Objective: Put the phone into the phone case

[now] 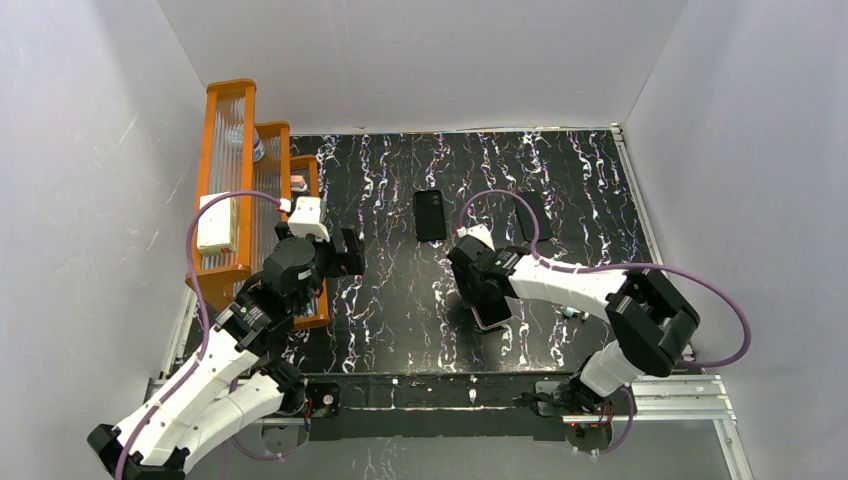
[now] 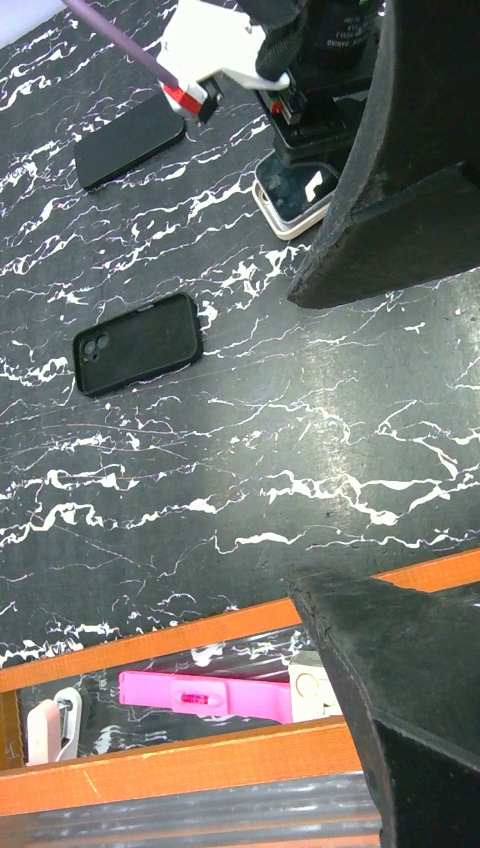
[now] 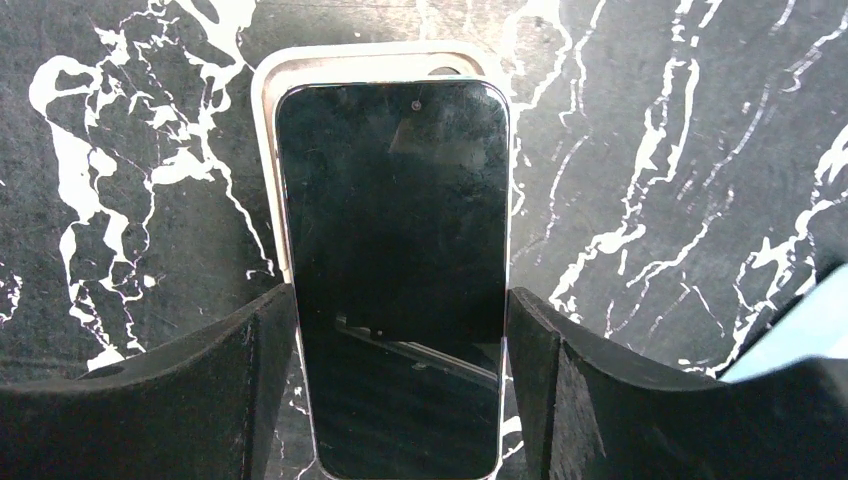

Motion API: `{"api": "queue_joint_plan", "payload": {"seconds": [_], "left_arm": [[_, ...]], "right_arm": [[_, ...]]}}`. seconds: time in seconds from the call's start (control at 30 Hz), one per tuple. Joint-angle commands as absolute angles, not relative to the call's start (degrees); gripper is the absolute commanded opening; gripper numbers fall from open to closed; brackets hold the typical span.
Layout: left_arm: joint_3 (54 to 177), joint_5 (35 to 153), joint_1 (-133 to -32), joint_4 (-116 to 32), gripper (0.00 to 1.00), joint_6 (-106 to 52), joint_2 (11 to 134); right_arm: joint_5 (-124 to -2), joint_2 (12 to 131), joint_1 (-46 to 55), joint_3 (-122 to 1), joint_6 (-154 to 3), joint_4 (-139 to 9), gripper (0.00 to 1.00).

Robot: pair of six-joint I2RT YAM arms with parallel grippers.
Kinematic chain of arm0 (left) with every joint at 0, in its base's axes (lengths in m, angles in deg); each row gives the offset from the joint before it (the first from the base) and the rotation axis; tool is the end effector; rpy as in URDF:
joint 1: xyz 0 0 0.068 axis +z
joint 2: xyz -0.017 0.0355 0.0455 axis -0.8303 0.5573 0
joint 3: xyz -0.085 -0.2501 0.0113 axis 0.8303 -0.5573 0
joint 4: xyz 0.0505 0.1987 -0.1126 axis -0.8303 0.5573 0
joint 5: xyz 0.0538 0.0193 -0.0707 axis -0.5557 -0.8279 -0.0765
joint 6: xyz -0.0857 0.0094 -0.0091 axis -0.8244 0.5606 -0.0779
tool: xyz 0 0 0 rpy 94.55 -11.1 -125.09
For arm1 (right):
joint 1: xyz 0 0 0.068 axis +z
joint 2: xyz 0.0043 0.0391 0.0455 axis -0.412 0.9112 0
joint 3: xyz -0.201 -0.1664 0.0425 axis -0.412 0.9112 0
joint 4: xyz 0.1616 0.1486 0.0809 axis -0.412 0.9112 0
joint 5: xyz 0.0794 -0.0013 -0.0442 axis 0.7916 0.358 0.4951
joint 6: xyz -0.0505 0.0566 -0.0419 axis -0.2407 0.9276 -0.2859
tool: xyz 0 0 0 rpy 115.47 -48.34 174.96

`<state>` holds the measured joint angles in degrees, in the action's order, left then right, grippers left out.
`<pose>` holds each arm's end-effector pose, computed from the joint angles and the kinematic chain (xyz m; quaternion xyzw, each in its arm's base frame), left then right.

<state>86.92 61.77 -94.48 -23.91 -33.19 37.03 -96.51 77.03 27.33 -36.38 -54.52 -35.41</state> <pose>0.1562 -0.0843 0.3217 0.0088 0.7705 -0.1487 0.6198 0.1967 0.1951 0.1637 -0.1508 0.9420 -0.0354 0.2977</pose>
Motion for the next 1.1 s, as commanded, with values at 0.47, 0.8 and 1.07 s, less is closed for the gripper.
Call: {"api": "queue_joint_plan", "payload": {"seconds": [0.47, 0.8, 1.07], "left_arm": [[87.0, 60.6, -94.2, -24.2, 0.98, -33.1, 36.5], [87.0, 60.6, -94.3, -24.2, 0.98, -33.1, 36.6], [87.0, 60.9, -94.3, -24.3, 0.98, -33.3, 37.4]], "right_arm": [[-88.1, 81.4, 26.7, -38.4, -57.8, -43.4, 0.45], [-81.4, 81.6, 27.6, -38.9, -56.3, -47.7, 0.45], [-88.3, 79.9, 27.6, -39.1, -57.4, -45.2, 0.60]]}}
